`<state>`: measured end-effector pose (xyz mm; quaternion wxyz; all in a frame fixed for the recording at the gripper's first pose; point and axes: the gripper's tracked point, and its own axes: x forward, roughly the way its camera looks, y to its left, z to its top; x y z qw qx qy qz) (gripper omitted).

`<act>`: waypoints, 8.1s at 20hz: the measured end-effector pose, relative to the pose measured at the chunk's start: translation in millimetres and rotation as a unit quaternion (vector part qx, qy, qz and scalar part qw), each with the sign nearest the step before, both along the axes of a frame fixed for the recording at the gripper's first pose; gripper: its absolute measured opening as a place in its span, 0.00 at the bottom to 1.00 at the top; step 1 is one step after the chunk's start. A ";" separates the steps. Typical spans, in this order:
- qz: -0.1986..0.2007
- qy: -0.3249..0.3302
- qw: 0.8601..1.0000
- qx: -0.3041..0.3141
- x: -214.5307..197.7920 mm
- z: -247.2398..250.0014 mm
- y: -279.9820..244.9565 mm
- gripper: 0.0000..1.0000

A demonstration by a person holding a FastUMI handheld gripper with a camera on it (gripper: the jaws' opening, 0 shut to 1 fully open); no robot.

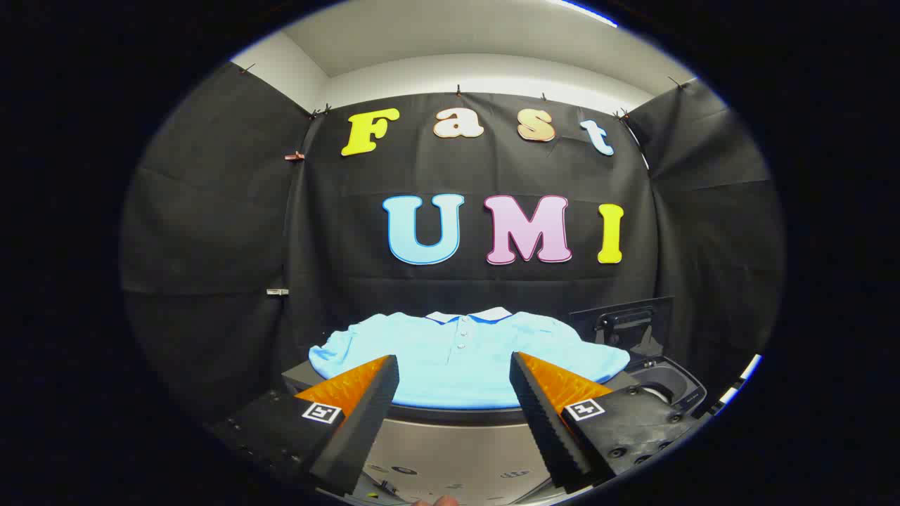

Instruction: Put the clothes into the washing machine and then close the washing machine lid.

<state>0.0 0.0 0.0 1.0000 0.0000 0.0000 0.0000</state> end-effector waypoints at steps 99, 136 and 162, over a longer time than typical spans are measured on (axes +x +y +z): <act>-0.062 0.304 0.946 -0.098 185.2 6.6 -59.4 0.07; -0.132 0.276 0.947 -0.093 146.1 8.4 -398.3 0.06; -0.157 0.515 0.840 -0.065 164.7 -299.5 -481.9 0.07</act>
